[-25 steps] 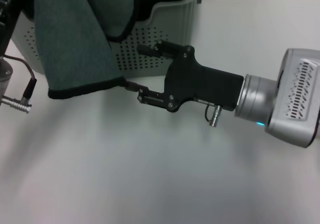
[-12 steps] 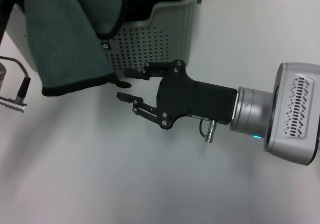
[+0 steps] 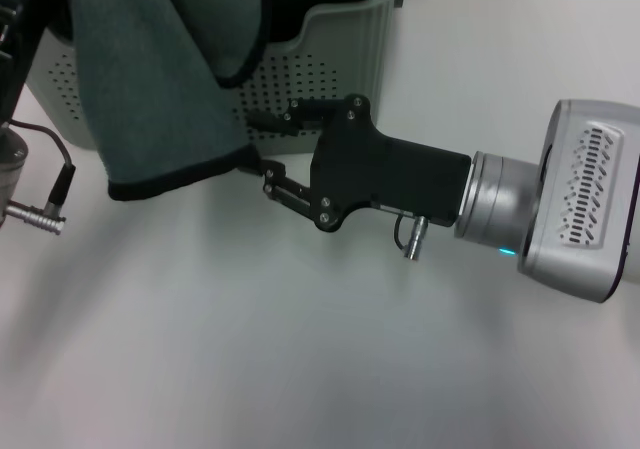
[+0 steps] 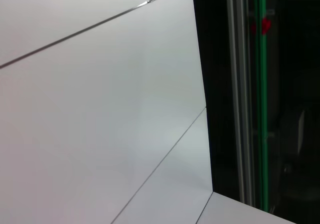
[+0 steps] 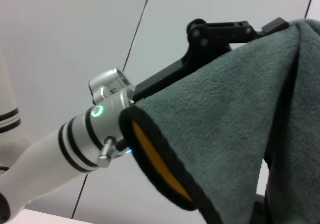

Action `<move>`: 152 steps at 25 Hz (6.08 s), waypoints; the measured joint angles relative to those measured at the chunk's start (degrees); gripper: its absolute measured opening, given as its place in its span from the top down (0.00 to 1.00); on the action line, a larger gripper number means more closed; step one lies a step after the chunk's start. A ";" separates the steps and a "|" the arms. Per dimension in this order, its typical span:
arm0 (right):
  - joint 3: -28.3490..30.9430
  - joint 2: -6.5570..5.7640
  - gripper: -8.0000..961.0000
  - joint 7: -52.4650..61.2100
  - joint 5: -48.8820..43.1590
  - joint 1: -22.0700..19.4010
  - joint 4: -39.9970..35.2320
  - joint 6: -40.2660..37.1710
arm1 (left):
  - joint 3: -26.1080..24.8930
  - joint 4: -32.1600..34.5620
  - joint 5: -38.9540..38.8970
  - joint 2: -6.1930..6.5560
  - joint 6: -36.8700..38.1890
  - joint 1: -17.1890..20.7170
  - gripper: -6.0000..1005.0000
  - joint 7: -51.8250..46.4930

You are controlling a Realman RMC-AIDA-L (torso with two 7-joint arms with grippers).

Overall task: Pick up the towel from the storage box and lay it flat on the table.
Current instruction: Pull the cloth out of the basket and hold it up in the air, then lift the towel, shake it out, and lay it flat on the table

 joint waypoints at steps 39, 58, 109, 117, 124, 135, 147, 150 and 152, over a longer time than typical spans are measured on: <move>9.40 -1.38 0.99 6.46 -18.90 -14.58 -25.32 -3.57 | 4.66 0.08 1.39 0.76 -10.03 14.04 0.81 8.55; 25.88 -0.29 0.99 42.65 -47.53 -2.33 -43.57 -17.43 | 14.10 -0.64 13.22 0.02 -22.57 10.13 0.60 22.42; 19.76 0.00 0.99 47.11 -48.40 8.53 -43.68 -30.39 | 2.84 -14.33 16.69 0.00 -14.03 -3.19 0.43 3.37; 19.38 0.00 0.99 47.07 -47.01 10.00 -43.05 -31.32 | -0.49 -15.02 16.76 0.00 -14.40 -2.71 0.44 3.94; 19.15 0.00 0.99 46.97 -46.99 10.22 -41.49 -31.68 | -1.17 -15.40 16.93 0.00 -13.08 -3.13 0.44 3.47; 18.68 0.00 0.99 46.96 -46.99 11.14 -40.09 -32.84 | -1.15 -15.58 16.93 0.00 -10.96 -2.92 0.53 2.89; 17.33 0.00 0.99 46.90 -46.89 10.22 -40.16 -32.44 | -1.15 -14.56 16.91 0.00 -10.82 -1.82 0.96 2.86; 16.79 0.00 0.99 46.42 -46.90 9.28 -40.38 -32.41 | -1.15 -13.84 16.93 0.00 -10.29 -1.14 0.98 2.59; 16.62 -0.01 0.99 46.22 -47.03 8.13 -40.60 -32.24 | -1.04 -12.66 16.95 0.02 -9.06 -0.30 0.98 1.87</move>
